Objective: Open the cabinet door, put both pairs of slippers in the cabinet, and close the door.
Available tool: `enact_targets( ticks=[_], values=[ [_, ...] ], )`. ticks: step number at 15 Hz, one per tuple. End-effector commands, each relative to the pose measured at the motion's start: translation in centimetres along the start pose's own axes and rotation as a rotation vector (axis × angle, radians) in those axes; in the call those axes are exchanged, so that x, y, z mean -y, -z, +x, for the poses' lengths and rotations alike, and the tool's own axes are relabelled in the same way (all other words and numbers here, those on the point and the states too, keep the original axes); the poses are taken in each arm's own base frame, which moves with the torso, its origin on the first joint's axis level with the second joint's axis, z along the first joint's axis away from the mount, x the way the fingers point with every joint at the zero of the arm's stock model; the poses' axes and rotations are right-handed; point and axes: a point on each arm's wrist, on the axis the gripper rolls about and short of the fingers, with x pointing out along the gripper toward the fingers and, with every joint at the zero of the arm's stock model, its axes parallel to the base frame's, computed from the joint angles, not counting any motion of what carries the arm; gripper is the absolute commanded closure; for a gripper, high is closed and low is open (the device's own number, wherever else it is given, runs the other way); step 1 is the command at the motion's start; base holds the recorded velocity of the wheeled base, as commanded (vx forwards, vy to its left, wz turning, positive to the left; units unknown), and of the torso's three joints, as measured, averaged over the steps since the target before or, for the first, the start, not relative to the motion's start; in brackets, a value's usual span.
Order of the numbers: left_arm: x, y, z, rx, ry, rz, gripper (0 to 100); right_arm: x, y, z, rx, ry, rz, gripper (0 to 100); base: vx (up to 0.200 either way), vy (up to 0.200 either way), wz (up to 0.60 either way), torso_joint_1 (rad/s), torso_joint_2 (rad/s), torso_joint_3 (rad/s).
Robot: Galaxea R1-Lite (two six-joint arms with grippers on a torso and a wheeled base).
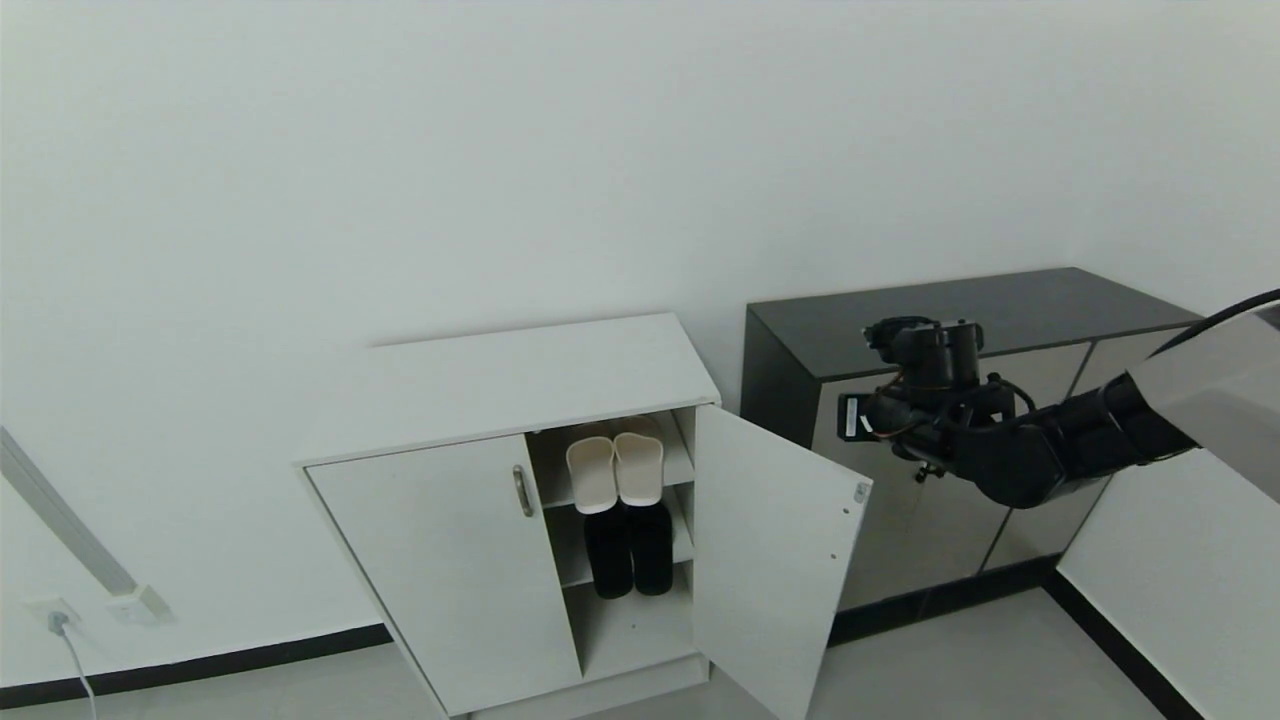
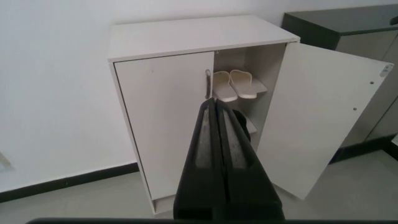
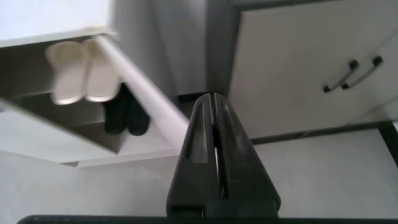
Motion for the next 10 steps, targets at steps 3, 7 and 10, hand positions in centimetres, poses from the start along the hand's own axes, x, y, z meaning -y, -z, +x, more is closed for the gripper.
enact_targets(
  ticks=[3,7,10],
  values=[
    [0.0,0.0,0.0,-0.001,0.0,0.0,100,1.6,2.7,3.1,-0.063,0.035,0.004,100,0.0,0.0,0.0,0.0,0.0,0.0],
    [0.0,0.0,0.0,-0.001,0.0,0.0,100,1.8,3.6,3.8,-0.085,0.031,0.002,100,0.0,0.0,0.0,0.0,0.0,0.0],
    [0.0,0.0,0.0,-0.001,0.0,0.0,100,1.9,4.2,4.6,-0.096,0.035,0.008,100,0.0,0.0,0.0,0.0,0.0,0.0]
  ],
)
